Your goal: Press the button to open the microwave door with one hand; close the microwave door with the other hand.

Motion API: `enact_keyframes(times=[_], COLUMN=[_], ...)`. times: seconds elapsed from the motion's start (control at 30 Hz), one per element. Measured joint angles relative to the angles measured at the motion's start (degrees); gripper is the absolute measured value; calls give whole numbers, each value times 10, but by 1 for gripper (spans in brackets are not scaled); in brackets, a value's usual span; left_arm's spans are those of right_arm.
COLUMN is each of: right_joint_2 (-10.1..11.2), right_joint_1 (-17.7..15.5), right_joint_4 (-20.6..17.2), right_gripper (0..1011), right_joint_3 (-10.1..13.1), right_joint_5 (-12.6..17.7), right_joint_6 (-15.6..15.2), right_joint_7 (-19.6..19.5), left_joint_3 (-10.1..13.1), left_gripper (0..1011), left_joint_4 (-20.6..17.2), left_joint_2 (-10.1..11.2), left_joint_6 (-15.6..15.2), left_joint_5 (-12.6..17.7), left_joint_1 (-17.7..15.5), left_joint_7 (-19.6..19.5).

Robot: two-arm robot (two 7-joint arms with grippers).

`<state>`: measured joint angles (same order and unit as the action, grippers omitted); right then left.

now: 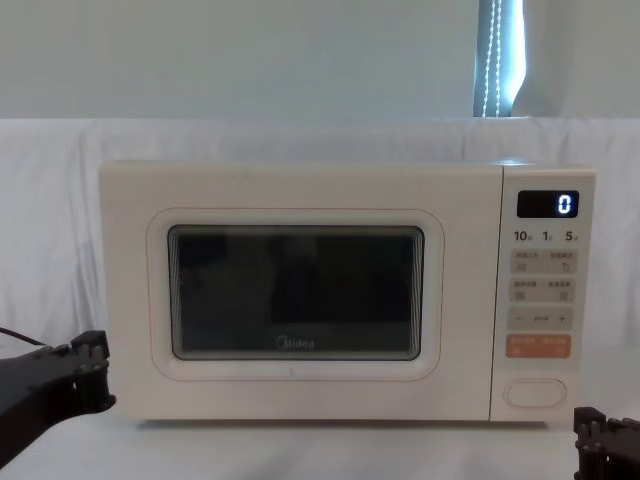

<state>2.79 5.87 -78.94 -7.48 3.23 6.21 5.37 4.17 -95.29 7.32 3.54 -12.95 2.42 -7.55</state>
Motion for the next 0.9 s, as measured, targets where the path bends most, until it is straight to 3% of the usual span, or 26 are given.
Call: enact_keyframes(times=[0.9], right_joint_2=[0], right_joint_1=[0], right_joint_4=[0], right_gripper=[0], right_joint_3=[0], right_joint_5=[0], right_joint_6=[0], right_joint_7=[0], left_joint_3=[1], left_gripper=[0], left_joint_4=[1], left_joint_2=[0], left_joint_6=[1], left_joint_5=[0], left_joint_1=[0], left_joint_7=[0])
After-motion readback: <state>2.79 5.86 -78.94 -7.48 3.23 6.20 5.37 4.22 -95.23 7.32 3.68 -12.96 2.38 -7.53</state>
